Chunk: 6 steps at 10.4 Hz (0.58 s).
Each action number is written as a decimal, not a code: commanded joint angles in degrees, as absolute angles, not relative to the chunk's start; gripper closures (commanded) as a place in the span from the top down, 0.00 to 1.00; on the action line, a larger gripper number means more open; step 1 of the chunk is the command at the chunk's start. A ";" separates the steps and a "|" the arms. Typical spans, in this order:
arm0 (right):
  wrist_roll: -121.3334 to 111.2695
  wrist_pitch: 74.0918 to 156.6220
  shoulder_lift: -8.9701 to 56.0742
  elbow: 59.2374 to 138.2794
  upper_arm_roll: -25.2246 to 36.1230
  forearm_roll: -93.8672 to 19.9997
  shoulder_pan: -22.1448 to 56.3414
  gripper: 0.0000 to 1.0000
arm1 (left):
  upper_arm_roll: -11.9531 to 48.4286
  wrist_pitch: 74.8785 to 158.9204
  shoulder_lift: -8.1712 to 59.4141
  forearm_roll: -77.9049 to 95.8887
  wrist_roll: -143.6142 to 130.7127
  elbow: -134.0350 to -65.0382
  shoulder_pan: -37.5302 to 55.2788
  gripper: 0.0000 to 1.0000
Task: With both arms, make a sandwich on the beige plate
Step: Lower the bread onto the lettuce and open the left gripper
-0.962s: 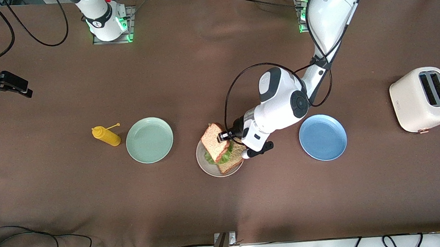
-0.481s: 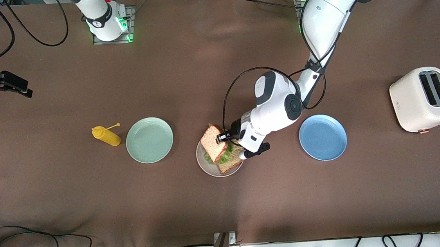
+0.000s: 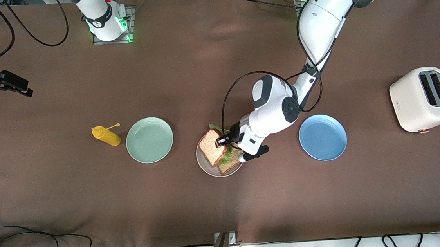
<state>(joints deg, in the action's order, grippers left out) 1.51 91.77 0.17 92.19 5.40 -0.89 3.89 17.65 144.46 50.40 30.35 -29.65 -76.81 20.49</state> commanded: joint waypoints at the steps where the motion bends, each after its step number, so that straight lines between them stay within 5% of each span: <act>1: 0.97 90.53 0.00 91.23 5.54 -1.58 3.78 1.00 | 17.32 144.41 51.77 31.38 -27.25 -74.27 19.52 0.00; 3: 0.79 89.66 -0.09 91.23 5.54 -1.58 3.78 1.00 | 17.31 144.58 53.26 31.90 -24.35 -72.35 19.42 0.00; 4: 0.62 89.47 -0.17 91.23 5.62 -1.50 3.69 1.00 | 17.31 144.58 53.17 31.90 -24.26 -72.33 19.42 0.11; 6: 0.62 89.03 -0.18 91.23 5.62 -1.58 3.69 1.00 | 17.23 144.58 53.17 31.38 -24.17 -72.68 19.60 0.72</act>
<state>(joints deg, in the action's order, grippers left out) 1.49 90.51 0.14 92.12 5.44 -0.89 3.89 17.25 144.49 51.99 30.35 -26.27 -74.53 19.30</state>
